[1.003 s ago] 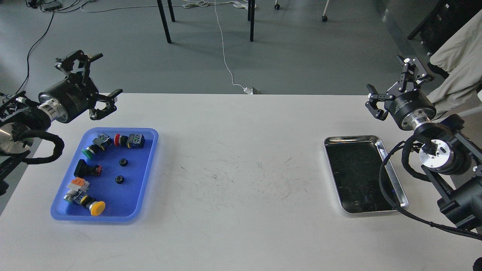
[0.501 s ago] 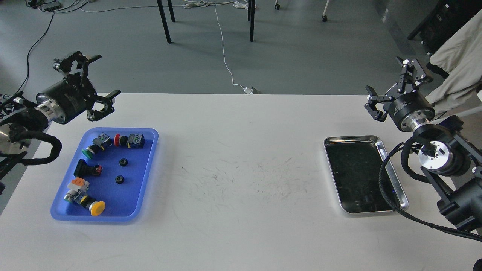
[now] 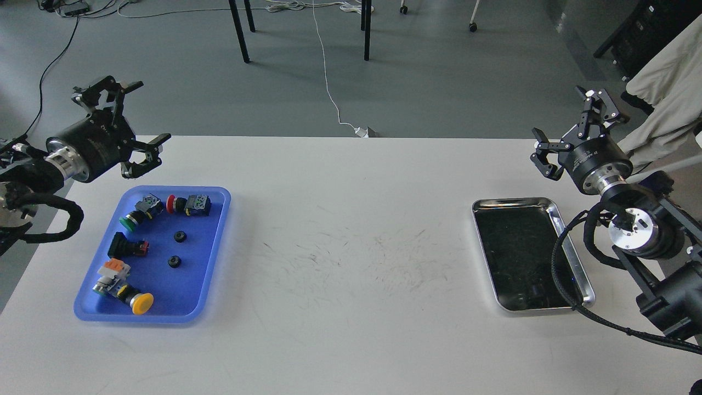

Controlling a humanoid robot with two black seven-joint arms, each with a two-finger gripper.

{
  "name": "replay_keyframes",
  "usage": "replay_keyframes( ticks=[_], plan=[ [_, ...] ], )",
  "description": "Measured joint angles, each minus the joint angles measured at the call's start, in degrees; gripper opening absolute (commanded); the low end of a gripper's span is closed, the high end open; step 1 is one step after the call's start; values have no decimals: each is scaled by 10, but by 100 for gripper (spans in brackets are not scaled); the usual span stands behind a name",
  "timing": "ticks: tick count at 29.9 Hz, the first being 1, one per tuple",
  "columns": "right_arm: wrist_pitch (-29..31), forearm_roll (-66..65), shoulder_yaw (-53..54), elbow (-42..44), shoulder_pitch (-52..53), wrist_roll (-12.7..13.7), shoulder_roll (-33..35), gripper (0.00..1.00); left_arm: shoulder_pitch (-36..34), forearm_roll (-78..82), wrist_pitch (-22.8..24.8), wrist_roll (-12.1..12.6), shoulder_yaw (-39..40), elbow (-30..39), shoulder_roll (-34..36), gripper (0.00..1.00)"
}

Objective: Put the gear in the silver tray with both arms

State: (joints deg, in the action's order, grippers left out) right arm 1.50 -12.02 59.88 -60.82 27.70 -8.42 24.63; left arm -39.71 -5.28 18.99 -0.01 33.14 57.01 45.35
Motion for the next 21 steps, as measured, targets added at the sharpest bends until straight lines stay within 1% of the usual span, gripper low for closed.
replay_keyframes(
  ticks=[21],
  plan=[
    [0, 0, 1, 0, -1, 0, 0, 99, 7, 1, -1, -2, 2, 2, 1, 99]
  ],
)
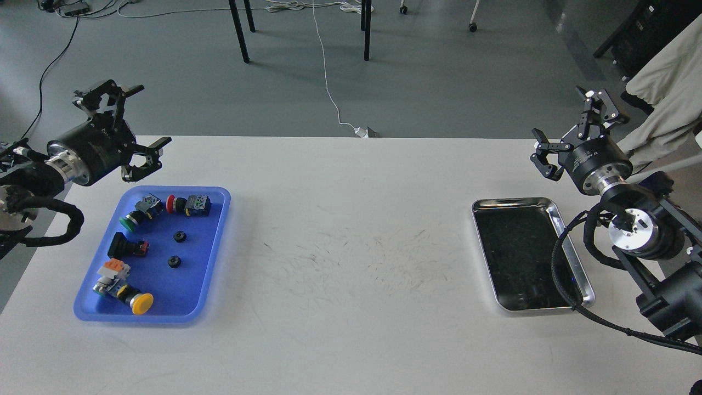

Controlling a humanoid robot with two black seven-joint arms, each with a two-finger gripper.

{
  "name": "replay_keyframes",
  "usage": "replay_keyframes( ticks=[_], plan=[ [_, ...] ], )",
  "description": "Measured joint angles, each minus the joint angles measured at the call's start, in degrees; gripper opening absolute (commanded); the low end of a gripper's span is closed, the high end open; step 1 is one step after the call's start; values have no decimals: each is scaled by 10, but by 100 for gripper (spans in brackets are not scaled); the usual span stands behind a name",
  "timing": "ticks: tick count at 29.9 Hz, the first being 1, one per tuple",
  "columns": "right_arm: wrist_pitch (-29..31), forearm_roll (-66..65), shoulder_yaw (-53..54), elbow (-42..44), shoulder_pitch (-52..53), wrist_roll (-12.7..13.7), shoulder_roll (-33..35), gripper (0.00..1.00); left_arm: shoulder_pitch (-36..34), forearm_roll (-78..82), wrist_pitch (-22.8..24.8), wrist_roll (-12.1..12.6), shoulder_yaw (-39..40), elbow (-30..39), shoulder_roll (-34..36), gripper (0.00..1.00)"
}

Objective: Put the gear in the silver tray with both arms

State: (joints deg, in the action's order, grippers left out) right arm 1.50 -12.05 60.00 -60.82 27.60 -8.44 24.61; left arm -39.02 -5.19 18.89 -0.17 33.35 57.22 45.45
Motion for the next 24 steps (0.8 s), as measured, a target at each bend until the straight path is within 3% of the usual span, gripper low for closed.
replay_keyframes(
  ticks=[17, 20, 24],
  plan=[
    [0, -2, 1, 4, 1, 0, -14, 99, -3, 3, -6, 8, -2, -2, -5, 99],
    [0, -2, 1, 4, 1, 0, -13, 99, -6, 8, -5, 33, -10, 17, 27, 99],
    [0, -2, 1, 4, 1, 0, -13, 99, -10, 12, 8, 108, -13, 56, 70, 99]
  ],
)
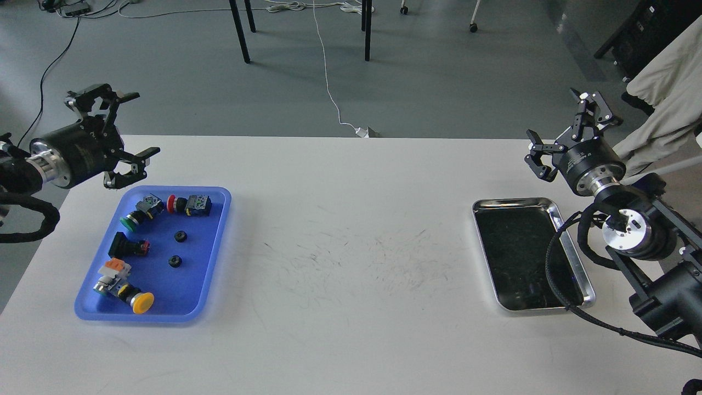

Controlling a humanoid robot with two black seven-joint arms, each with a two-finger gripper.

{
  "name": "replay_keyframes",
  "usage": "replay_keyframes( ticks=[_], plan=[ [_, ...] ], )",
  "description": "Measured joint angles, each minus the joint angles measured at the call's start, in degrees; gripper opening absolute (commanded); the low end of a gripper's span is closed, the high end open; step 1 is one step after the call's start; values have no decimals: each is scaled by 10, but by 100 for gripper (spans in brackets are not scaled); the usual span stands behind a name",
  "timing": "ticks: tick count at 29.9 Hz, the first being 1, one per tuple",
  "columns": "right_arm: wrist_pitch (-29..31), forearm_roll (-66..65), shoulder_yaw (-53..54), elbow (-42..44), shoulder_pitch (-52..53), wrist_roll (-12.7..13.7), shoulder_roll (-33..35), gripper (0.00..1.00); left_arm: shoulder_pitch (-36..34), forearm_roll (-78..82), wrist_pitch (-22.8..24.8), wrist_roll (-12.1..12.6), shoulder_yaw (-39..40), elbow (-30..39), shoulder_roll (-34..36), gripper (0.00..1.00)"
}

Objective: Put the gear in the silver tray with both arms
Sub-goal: 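Raise the left hand and swing it over the blue tray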

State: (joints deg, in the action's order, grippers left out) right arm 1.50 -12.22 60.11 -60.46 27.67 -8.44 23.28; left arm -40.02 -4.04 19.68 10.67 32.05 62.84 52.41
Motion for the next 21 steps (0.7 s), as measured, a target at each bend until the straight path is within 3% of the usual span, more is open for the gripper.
replay_keyframes(
  ticks=[7, 9, 17, 19, 21],
  plan=[
    [0, 0, -1, 0, -1, 0, -1, 99, -16, 2, 22, 149, 0, 48, 52, 99],
    [1, 0, -1, -1, -2, 0, 0, 99, -17, 2, 32, 166, -1, 55, 63, 99],
    [1, 0, -2, -2, -4, 0, 2, 99, -28, 62, -2, 170, 4, 56, 62, 99],
    [1, 0, -2, -2, -4, 0, 1, 99, -30, 96, -6, 141, 6, 56, 50, 99],
    [1, -1, -2, -2, -4, 0, 1, 99, -30, 126, -3, 95, 8, 56, 43, 99]
  ],
)
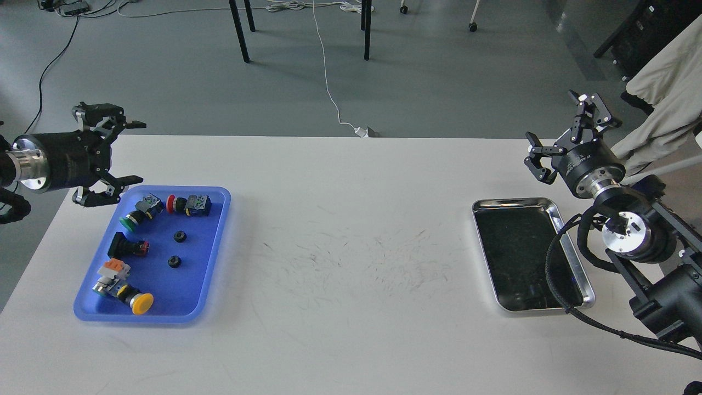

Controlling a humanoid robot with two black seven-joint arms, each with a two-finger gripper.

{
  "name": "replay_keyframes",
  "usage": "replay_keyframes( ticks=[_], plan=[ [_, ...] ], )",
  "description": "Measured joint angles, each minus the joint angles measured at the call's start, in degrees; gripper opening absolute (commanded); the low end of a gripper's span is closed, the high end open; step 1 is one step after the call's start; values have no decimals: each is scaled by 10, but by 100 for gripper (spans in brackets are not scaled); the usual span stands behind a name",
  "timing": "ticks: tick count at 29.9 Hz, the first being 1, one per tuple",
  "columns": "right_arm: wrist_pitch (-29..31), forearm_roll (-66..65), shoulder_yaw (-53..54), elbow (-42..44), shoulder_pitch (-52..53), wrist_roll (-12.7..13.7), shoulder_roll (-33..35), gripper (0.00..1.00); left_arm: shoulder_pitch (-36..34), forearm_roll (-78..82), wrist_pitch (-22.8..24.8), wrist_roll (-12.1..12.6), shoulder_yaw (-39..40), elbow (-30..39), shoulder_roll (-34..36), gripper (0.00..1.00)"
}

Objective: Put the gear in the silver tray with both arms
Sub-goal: 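Raise the left hand and swing it over the blue tray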

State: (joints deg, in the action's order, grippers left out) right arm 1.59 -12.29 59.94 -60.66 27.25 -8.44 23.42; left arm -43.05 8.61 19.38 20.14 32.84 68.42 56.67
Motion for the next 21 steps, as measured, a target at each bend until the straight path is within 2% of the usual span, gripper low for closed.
replay_keyframes(
  ticks=[2, 5, 12, 17, 19, 21],
  plan=[
    [0, 0, 0, 0, 0, 0, 0, 99, 0, 24, 5, -41, 1, 1, -4, 99],
    [0, 0, 0, 0, 0, 0, 3, 99, -4, 36, 11, -59, 2, 5, -3, 99],
    [0, 0, 0, 0, -3, 0, 5, 99, -25, 44, 10, -47, -7, 6, -1, 99],
    [0, -2, -1, 0, -3, 0, 5, 99, -32, 43, 54, -1, -1, -1, 8, 99],
    [0, -2, -2, 0, -3, 0, 5, 99, -33, 43, 59, 0, 2, 1, 11, 99],
    [0, -3, -2, 0, -3, 0, 5, 99, -34, 50, 62, -16, 2, 4, 12, 99]
  ],
)
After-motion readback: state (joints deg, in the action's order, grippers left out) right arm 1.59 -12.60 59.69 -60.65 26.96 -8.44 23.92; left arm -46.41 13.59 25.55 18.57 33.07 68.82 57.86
